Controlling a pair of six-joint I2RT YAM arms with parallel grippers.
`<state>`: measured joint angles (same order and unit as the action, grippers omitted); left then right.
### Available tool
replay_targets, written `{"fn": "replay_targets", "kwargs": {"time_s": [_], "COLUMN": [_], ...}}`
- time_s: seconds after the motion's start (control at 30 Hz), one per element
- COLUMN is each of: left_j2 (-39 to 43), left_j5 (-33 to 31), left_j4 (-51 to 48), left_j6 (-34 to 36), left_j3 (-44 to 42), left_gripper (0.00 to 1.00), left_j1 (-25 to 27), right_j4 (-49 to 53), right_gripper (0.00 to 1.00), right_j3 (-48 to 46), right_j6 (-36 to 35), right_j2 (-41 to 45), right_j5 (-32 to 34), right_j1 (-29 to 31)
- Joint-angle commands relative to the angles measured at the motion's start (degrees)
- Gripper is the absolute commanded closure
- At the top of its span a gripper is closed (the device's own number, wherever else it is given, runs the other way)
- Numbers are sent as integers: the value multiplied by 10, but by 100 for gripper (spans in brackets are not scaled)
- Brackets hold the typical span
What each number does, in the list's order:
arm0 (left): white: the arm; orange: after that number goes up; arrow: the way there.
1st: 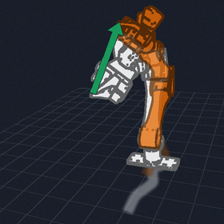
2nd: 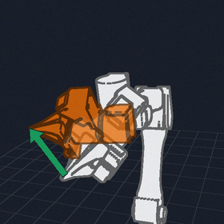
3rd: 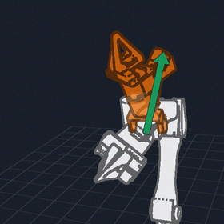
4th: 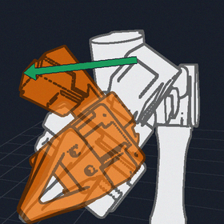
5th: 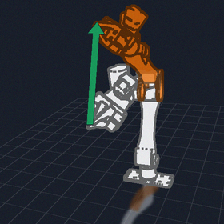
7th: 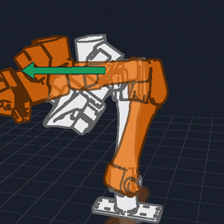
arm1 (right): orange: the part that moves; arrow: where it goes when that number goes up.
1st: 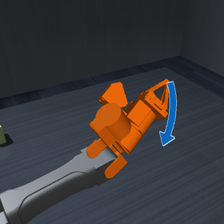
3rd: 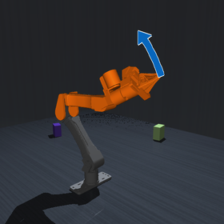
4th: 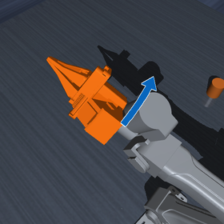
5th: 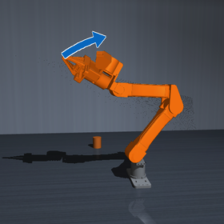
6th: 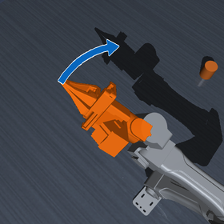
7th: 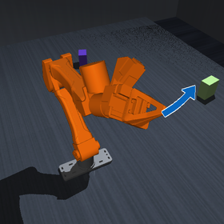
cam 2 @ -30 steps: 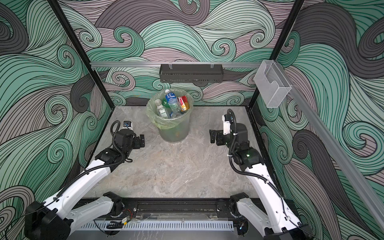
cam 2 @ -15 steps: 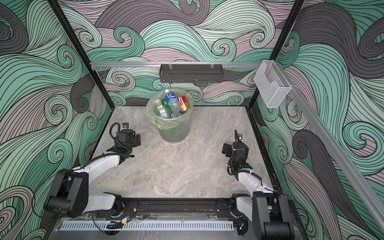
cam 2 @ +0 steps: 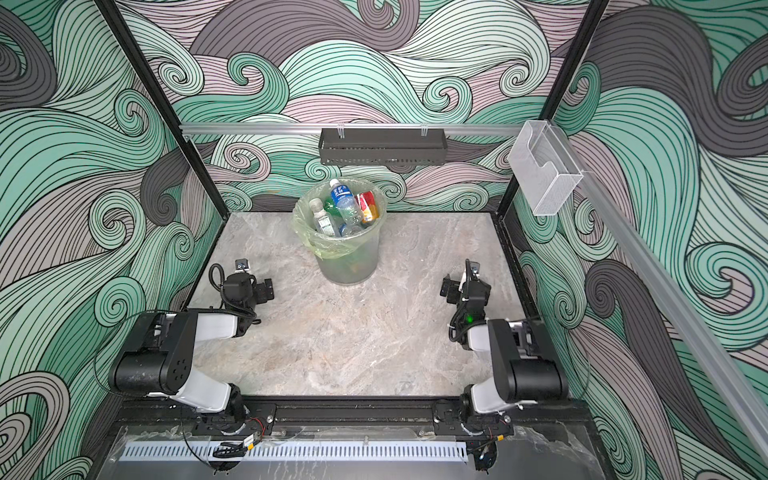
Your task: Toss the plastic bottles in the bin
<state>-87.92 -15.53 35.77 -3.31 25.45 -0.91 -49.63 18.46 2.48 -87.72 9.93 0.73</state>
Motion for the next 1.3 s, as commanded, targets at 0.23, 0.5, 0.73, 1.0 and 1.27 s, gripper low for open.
{"fn": "replay_targets", "kwargs": {"time_s": [0.23,0.5,0.73,1.0,1.27], "left_j2": [1,5,5,6,6], "left_j5": [27,28,28,28,28], "left_j4": [21,23,23,24,25], "left_j6": [-9,-10,-10,-10,-9], "left_j3": [20,17,16,16,15], "left_gripper": [1,1,1,1,1], "left_j1": [-7,-8,-8,-8,-8], "right_j4": [13,-5,-8,17,18], "right_gripper": [0,0,0,0,0], "right_j3": [41,33,33,50,49], "right_j6": [-15,-20,-21,-43,-43], "right_j2": [3,3,2,-4,-1], "right_j5": [-16,-16,-14,-74,-81], "right_j1": [2,4,6,6,2]}}
